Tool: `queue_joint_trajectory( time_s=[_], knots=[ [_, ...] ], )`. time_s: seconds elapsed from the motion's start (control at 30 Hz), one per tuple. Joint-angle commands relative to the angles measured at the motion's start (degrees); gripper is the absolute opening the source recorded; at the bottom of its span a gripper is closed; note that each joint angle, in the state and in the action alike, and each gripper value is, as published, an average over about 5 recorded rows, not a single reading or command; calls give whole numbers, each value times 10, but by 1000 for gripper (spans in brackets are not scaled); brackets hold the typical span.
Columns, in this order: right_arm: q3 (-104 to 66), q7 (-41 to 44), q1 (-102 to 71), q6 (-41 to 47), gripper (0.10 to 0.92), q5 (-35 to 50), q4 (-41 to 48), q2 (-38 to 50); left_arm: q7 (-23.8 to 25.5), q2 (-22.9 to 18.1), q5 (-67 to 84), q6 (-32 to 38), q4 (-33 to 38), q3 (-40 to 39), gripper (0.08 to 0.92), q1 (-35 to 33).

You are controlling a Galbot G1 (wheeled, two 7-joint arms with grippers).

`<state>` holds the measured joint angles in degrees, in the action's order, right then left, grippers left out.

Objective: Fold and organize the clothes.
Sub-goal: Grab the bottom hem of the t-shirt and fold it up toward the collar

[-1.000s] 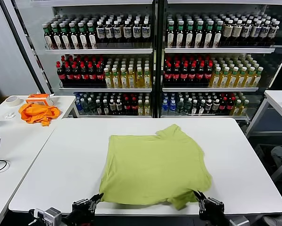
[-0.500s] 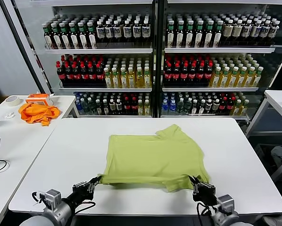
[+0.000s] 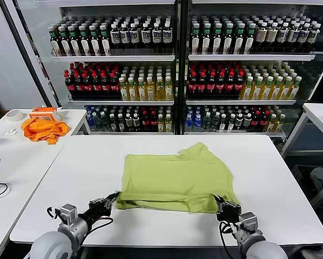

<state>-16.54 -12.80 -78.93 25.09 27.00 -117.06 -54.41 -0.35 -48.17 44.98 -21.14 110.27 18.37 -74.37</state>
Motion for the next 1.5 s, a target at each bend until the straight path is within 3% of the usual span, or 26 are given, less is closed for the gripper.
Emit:
queue_joint_trajectory(
  time_s=[0.03, 0.57, 0.7, 1.13, 1.3, 1.5],
  knots=[
    [8, 0, 14, 1, 108, -3, 14, -5, 4, -1, 3, 2, -34, -22, 82, 48],
    [-3, -4, 15, 2, 108, -3, 24, -10, 15, 6, -14, 5, -70, -88, 82, 117],
    [3, -13, 23, 7, 161, -12, 35, -14, 12, 3, -29, 6, -90, -99, 107, 126],
    [-14, -41, 33, 33, 538, 21, 42, -17, 2, 3, -34, 34, -107, -73, 467, 120],
    [-37, -41, 1, 31, 676, 40, 2, -7, -22, 11, -5, 45, -44, -47, 614, 65],
    [-58, -39, -42, 36, 808, 49, -25, 7, -57, 15, 16, 4, 24, -42, 779, 2]
  ],
)
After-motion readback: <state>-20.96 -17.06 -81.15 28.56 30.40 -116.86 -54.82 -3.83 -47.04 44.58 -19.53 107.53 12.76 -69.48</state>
